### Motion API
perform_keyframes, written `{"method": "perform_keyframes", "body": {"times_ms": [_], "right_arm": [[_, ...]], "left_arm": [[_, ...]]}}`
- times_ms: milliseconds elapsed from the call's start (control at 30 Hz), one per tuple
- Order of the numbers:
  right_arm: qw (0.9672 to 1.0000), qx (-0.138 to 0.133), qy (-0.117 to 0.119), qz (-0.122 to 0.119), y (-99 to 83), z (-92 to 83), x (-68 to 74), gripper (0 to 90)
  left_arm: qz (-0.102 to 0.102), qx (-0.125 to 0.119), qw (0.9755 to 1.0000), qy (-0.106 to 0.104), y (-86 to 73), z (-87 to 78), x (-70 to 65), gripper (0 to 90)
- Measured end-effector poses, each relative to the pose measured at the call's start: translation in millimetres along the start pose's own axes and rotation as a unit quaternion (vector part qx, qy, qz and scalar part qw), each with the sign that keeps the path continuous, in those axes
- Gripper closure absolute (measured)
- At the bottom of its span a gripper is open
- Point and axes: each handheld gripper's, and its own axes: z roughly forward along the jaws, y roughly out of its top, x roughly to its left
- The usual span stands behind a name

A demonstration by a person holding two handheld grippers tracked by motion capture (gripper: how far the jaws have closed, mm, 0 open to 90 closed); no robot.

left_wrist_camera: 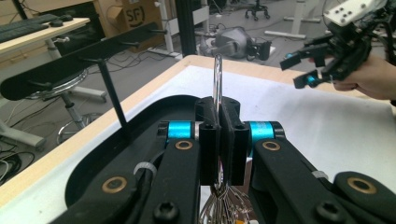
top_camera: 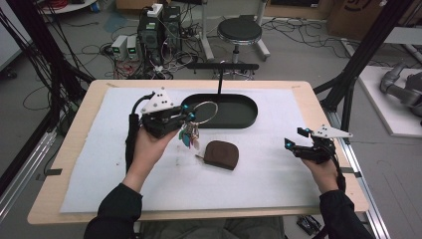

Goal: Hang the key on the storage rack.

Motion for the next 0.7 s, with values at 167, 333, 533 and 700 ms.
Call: {"method": "perform_keyframes", "body": {"times_ms": [167, 333, 533, 700], "right_arm": [[1.0, -0.001, 0.001, 0.0, 0.0, 0.0, -0.4, 28.5], [1.0, -0.001, 0.001, -0.001, 0.0, 0.2, -0.4, 28.5], [1.0, -0.001, 0.0, 0.0, 0.1, 0.2, -0.7, 28.5], [1.0, -0.001, 0.001, -0.002, 0.0, 0.8, -0.7, 28.6]], "left_arm": [[-0.008, -0.003, 0.9999, 0.007, 1.2, 3.3, 7.8, 86.5], [-0.017, -0.006, 0.9997, 0.015, -0.1, 6.0, 17.6, 86.5], [-0.03, -0.01, 0.9991, 0.027, -0.6, 9.2, 30.2, 86.5], [-0.033, -0.009, 0.9988, 0.034, 1.6, 13.1, 38.9, 86.5]]}}
